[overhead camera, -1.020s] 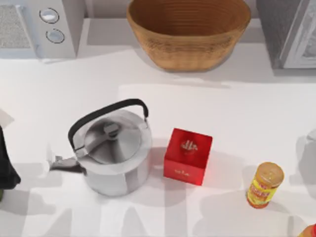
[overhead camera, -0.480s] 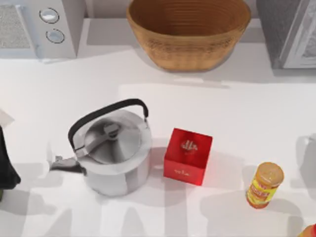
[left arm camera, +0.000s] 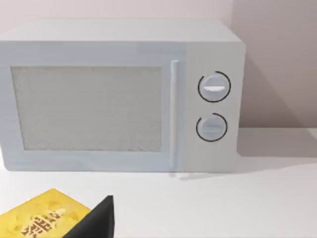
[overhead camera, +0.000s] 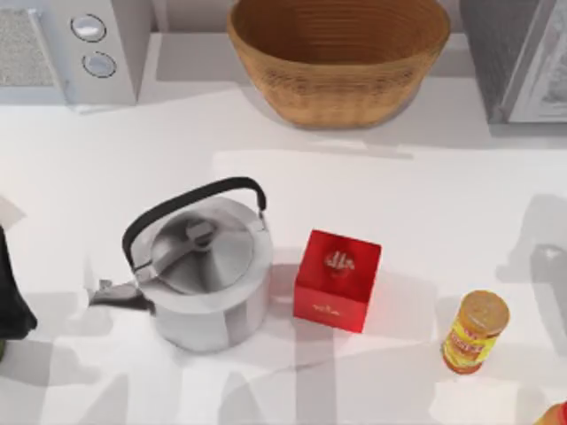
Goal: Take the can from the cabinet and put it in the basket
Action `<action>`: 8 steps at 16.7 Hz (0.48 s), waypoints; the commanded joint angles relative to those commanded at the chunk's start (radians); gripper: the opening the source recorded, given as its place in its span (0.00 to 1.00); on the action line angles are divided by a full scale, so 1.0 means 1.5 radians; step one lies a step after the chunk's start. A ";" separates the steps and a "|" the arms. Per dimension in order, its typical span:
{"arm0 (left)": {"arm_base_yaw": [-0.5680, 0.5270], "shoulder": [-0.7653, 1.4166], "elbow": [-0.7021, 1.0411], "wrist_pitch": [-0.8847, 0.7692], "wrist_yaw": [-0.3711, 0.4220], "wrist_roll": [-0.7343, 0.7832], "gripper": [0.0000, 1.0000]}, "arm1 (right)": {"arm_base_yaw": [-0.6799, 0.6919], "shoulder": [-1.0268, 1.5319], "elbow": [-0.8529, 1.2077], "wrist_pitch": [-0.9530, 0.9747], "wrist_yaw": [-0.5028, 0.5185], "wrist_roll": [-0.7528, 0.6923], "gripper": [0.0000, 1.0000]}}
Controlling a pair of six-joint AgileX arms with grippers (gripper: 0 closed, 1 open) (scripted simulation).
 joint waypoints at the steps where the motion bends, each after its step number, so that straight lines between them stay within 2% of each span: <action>1: 0.000 0.000 0.000 0.000 0.000 0.000 1.00 | 0.016 0.062 0.047 0.015 0.017 0.000 0.00; 8: 0.000 0.000 0.000 0.000 0.000 0.000 1.00 | 0.131 0.585 0.413 0.127 0.143 0.003 0.00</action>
